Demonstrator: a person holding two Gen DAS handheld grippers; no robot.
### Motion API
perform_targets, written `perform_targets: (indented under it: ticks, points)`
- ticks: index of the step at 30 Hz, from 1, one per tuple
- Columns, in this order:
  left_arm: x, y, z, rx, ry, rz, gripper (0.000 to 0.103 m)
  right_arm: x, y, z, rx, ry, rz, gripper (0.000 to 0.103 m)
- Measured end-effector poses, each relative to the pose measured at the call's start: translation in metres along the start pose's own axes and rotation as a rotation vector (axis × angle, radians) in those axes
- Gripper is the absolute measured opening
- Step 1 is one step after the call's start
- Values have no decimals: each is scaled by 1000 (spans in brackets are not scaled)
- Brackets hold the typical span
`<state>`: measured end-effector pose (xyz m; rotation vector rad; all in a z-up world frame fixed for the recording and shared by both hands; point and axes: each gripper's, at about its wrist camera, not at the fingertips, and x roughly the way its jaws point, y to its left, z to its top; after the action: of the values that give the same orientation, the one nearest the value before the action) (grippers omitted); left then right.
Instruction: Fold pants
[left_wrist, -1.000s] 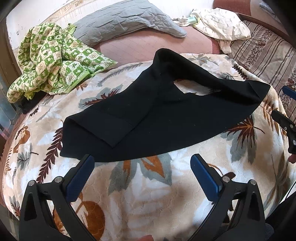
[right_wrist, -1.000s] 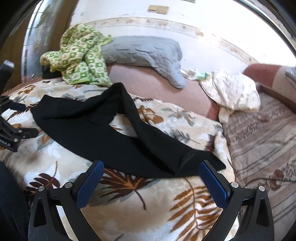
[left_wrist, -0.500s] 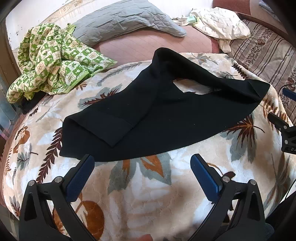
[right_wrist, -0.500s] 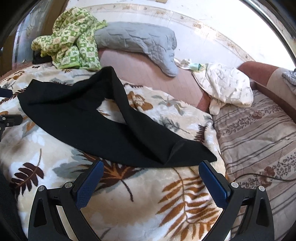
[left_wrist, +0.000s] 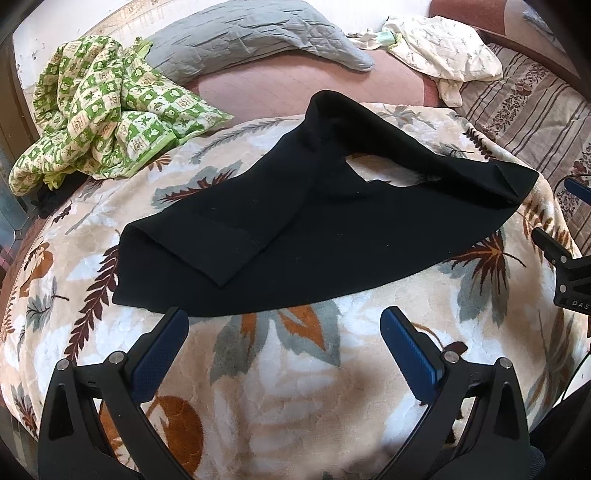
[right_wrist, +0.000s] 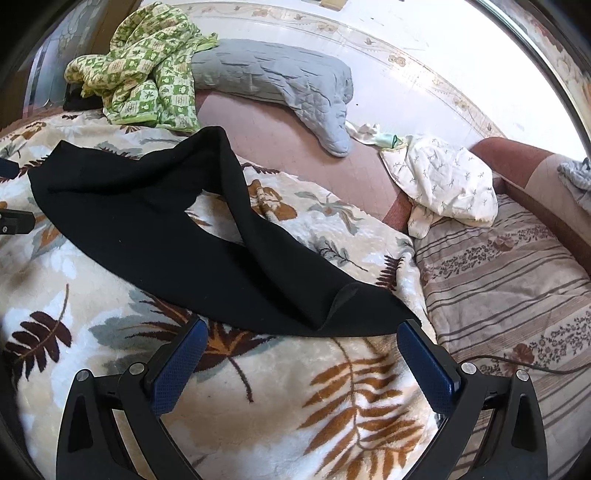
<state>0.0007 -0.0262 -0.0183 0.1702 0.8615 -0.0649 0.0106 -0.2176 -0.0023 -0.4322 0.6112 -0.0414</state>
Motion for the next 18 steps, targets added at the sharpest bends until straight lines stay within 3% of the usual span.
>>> perform_targets:
  ticks: [18]
  points:
    - [-2,-5,1,25,-12,22,103,-1,-3,-2,-4,-7,-31,102]
